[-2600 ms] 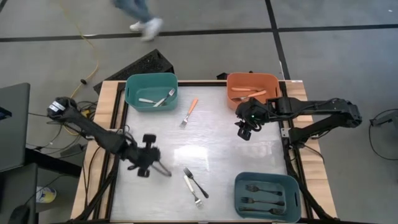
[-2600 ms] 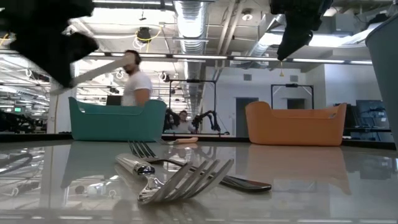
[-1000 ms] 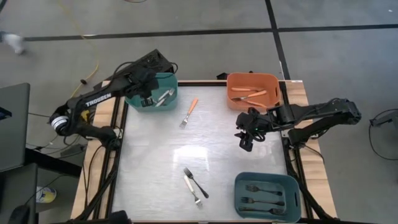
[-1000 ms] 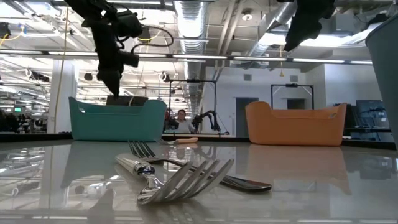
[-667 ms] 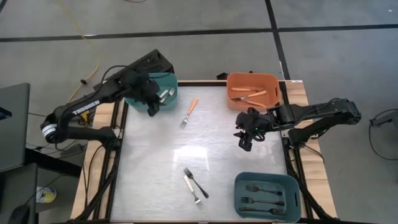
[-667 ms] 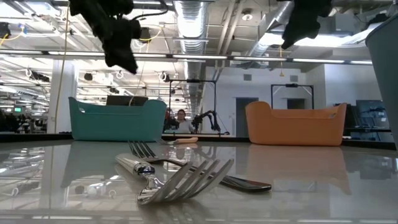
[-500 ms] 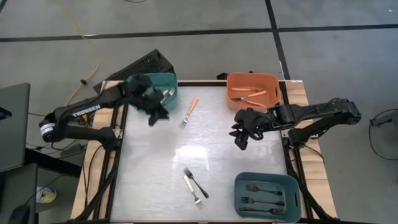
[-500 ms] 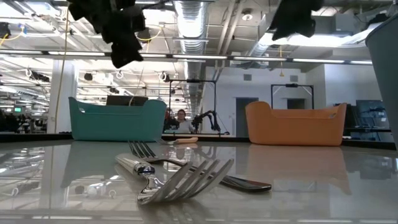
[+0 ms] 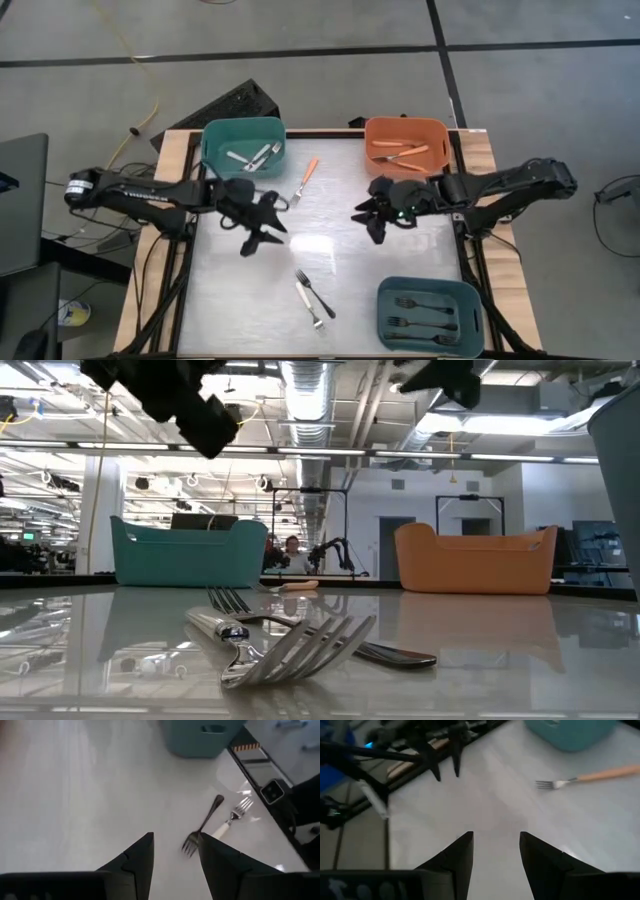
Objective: Sort silverware by color (type)
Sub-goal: Put the black fork into the blue bin
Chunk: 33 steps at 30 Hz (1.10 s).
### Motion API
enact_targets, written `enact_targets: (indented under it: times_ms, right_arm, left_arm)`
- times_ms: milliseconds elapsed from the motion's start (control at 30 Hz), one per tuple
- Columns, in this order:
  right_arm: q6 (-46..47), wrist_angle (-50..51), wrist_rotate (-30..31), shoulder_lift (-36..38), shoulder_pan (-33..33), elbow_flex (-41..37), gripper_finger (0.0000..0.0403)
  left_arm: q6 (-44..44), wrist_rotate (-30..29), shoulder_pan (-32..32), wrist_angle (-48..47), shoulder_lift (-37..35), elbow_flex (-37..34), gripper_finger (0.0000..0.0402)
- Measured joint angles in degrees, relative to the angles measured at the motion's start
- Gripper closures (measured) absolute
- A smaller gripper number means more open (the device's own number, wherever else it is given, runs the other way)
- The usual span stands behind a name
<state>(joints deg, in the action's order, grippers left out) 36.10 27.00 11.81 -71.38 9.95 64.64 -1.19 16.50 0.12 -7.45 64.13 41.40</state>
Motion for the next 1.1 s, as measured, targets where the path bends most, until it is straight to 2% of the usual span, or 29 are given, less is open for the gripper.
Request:
enact_targets:
  times_ms: [200,367,533,733,933,1100]
  right_arm:
    - [1.2,-7.2,-0.8,-6.0,5.1,0.0,0.0220]
    - [7.4,-5.1,-3.5,-9.2,9.8,0.0,0.0220]
    - [7.6,-0.7,-4.6,-9.5,15.5,0.1,0.0220]
    - [8.9,9.8,-4.0,-7.3,25.4,0.0,0.0220]
    - [9.6,15.1,4.0,-7.1,34.7,0.0,0.0220]
    - [11.3,14.9,7.2,-7.1,37.5,0.0,0.0220]
  left_arm:
    - [5.1,-4.9,-8.0,5.5,4.1,0.0,0.0264]
    - [3.9,-5.1,-14.5,11.4,12.5,0.0,0.0264]
    - [3.9,-9.2,-20.3,11.5,21.7,6.2,0.0264]
    - [5.7,-17.2,-23.8,5.7,34.2,19.6,0.0264]
    - [2.6,-17.2,-23.8,-8.8,44.7,33.6,0.0264]
    - [5.4,-17.4,-23.8,-15.8,49.6,37.9,0.0264]
